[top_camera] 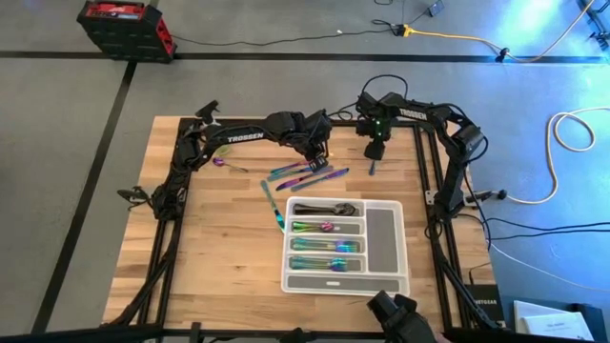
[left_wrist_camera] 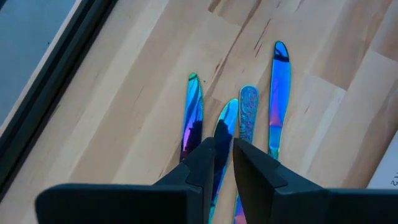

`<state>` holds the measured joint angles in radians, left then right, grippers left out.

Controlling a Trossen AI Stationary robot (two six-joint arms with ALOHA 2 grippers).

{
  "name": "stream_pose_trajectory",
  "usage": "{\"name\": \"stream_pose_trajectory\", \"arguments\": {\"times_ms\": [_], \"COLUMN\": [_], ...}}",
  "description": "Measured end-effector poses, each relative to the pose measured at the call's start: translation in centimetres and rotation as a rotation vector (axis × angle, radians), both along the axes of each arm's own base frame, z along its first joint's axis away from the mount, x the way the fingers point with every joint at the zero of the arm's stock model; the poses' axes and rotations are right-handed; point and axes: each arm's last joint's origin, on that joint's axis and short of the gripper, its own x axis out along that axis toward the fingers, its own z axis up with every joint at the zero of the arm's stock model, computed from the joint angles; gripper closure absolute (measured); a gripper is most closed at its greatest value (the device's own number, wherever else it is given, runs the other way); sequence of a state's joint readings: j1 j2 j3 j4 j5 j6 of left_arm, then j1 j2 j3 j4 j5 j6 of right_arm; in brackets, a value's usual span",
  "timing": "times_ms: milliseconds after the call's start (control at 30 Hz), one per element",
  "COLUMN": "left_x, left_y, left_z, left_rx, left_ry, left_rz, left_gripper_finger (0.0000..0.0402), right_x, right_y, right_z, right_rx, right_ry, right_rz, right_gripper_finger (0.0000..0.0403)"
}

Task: Sort silverware
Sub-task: Put the purple fork into the white silverware tray

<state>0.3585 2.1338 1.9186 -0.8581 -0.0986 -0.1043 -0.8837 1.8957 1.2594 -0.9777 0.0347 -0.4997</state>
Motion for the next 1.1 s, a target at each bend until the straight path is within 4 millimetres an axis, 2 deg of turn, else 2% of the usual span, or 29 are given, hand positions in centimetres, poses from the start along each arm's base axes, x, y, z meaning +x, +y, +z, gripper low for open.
{"name": "stream_pose_trajectory", "arguments": {"times_ms": [433, 700, 900, 1000, 1100], "left_x": [0.1, 0.2, 0.2, 0.2, 0.2], "left_y": [-0.2, -0.2, -0.2, -0.1, -0.1], "left_z": [0.0, 0.1, 0.1, 0.1, 0.1], "left_rx": [0.001, 0.006, 0.006, -0.001, 0.0], "left_ry": [-0.001, -0.014, -0.015, -0.02, -0.02], "left_rz": [-0.005, -0.004, -0.005, 0.012, 0.012], "left_gripper_finger": [0.0357, 0.0357, 0.0357, 0.0357, 0.0357], "right_x": [-1.3, -0.8, 1.6, 3.5, 6.1], "right_y": [1.6, 2.0, 3.5, 4.6, 5.3], "right_z": [-1.9, -2.1, -2.1, -2.1, -1.4], "right_rx": [0.097, 0.113, 0.073, 0.041, -0.01], "right_ry": [0.064, 0.034, -0.007, -0.059, -0.21], "right_rz": [-0.028, -0.045, 0.088, 0.166, 0.21], "right_gripper_finger": [0.0224, 0.0224, 0.0224, 0.0224, 0.0227]}}
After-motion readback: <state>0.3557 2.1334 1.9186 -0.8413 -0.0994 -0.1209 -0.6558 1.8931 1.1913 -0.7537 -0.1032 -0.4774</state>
